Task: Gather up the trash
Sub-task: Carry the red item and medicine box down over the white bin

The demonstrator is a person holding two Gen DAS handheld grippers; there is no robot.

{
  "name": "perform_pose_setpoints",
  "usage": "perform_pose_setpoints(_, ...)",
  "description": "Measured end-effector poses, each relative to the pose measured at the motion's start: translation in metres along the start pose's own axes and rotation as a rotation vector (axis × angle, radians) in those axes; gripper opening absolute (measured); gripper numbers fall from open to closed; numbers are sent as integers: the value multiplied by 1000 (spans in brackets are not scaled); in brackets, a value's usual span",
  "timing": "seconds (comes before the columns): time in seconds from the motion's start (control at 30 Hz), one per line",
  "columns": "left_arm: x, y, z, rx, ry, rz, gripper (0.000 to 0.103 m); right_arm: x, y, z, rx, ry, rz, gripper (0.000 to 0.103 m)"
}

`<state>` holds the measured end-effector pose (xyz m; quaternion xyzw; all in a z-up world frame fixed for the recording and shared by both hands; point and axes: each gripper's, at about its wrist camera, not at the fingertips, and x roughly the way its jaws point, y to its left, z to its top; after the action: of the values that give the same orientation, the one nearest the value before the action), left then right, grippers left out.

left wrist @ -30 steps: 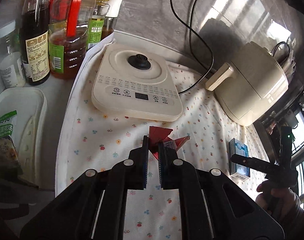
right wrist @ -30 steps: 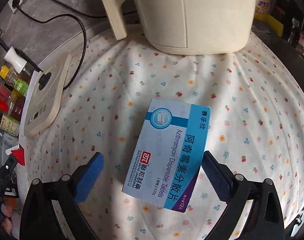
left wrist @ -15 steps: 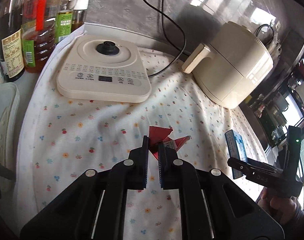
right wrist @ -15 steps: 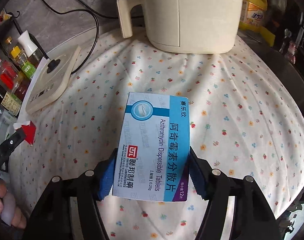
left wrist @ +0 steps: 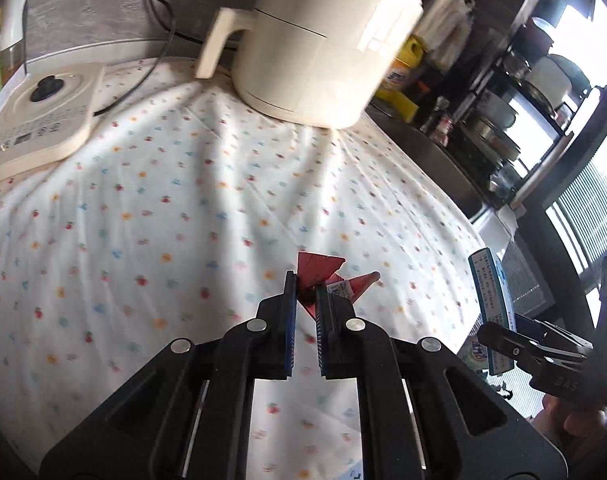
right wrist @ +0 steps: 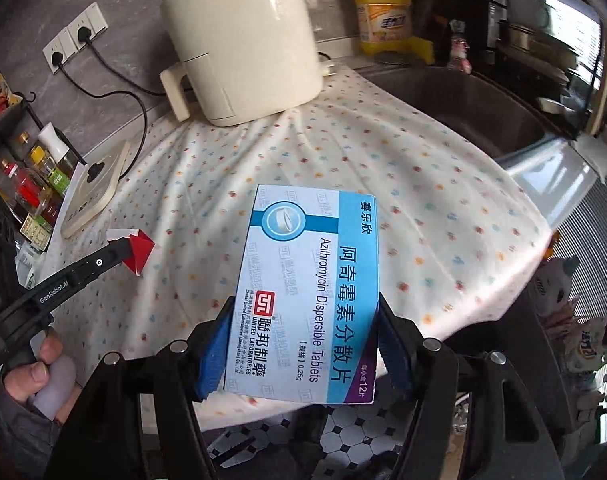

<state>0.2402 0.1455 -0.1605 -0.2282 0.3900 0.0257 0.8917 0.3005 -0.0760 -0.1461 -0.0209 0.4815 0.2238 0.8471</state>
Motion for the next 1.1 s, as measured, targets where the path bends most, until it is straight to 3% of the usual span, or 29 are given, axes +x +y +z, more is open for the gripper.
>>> perform_pose_setpoints(0.27, 22, -107, -52, 109, 90, -96, 9, -74, -111, -57, 139, -46, -88, 64)
perform_pose_setpoints(0.53, 49, -197, -118, 191, 205, -181, 9, -119, -202, -116, 255, -59, -166, 64)
perform_pose_setpoints(1.0, 117, -305, -219, 309, 443, -310, 9, -165, -302, -203, 405, -41, -290, 64)
perform_pose_setpoints(1.1, 127, -317, -233, 322, 485, -322, 15, -170, -313, -211, 416, -40, -303, 64)
